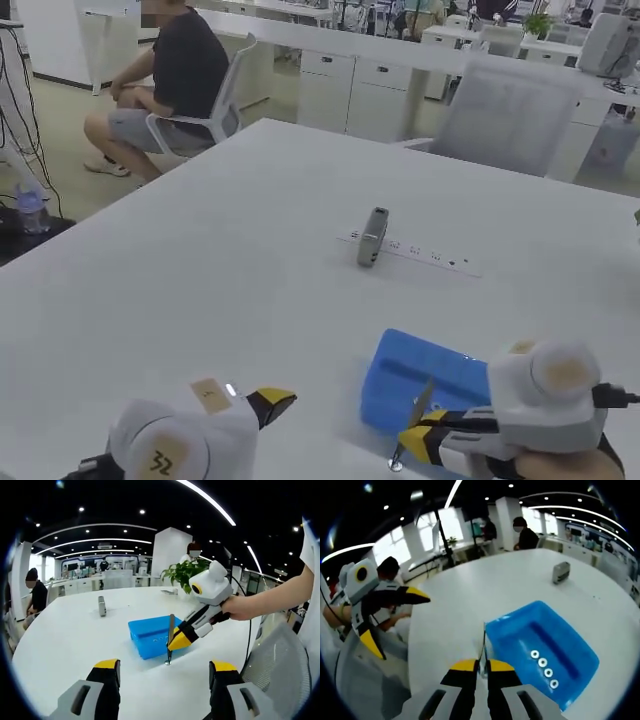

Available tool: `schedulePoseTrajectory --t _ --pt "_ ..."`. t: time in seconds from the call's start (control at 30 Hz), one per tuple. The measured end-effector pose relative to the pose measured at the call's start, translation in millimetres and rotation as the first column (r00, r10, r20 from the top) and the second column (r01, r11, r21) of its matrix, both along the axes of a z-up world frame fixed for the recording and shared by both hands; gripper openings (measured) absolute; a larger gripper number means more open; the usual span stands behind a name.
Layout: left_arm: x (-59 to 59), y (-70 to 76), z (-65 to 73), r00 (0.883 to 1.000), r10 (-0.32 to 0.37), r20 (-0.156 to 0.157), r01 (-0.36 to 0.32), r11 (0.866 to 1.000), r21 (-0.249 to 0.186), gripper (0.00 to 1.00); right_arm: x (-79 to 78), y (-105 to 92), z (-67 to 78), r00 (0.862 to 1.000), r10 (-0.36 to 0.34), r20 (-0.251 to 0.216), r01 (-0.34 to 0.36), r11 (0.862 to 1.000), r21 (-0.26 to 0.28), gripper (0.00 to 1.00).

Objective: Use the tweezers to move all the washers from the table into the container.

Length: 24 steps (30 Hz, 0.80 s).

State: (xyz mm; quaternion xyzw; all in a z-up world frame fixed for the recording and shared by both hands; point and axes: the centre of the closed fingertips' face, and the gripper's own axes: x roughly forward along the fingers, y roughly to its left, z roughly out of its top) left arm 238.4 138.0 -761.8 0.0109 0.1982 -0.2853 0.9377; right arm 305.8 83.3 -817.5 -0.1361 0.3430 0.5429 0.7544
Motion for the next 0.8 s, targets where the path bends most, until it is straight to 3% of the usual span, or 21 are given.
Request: schedulePoseTrajectory --t 0.2,0.33,0.4,0.43,0.6,0.63,0.73,0.8 --pt "-1.4 -0.7 -0.7 1.0 -0.004 -0.003 0.004 1.0 0.003 0.73 -10.1 0.1 1.5 0.998 0.034 0.047 -0.033 0.999 -0.015 0.04" --pt "-2.8 -2.4 -1.4 1.0 -0.012 -0.006 0.012 1.0 0.009 0.72 -5.3 -1.1 -1.8 0.996 0.056 0.072 -0.055 0.998 -0.024 0.03" --pt "-3.2 -3.0 -0.1 1.0 -0.015 -0.008 0.015 1.0 -0.008 0.7 -6.1 1.1 -2.9 0.994 0.07 0.087 -0.068 0.997 -0.024 0.03" --pt "-3.4 -4.6 1.7 1.0 -0.02 -0.018 0.02 0.999 -0.041 0.69 -6.5 2.8 -2.2 0.992 0.078 0.096 -0.076 0.997 -0.026 0.03" --pt "-0.5 -8.7 15.6 0.998 -0.049 -0.029 0.045 0.989 -0.14 0.5 -3.5 4.3 -4.1 0.986 0.11 0.123 -0.107 0.994 -0.036 0.03" --pt "3.9 -7.7 17.9 0.998 -0.068 -0.019 0.065 0.989 -0.134 0.46 -3.1 3.6 -3.4 0.986 0.113 0.126 -0.109 0.993 -0.035 0.03" --pt "17.9 -9.8 18.7 0.989 -0.146 -0.035 0.141 0.984 -0.112 0.32 -2.7 0.7 -4.2 0.986 0.112 0.126 -0.111 0.994 -0.011 0.03" --pt "26.6 -18.0 23.1 0.97 -0.241 -0.029 0.237 0.966 -0.1 0.27 -3.1 -1.2 -3.6 0.986 0.115 0.123 -0.116 0.993 0.0 0.03"
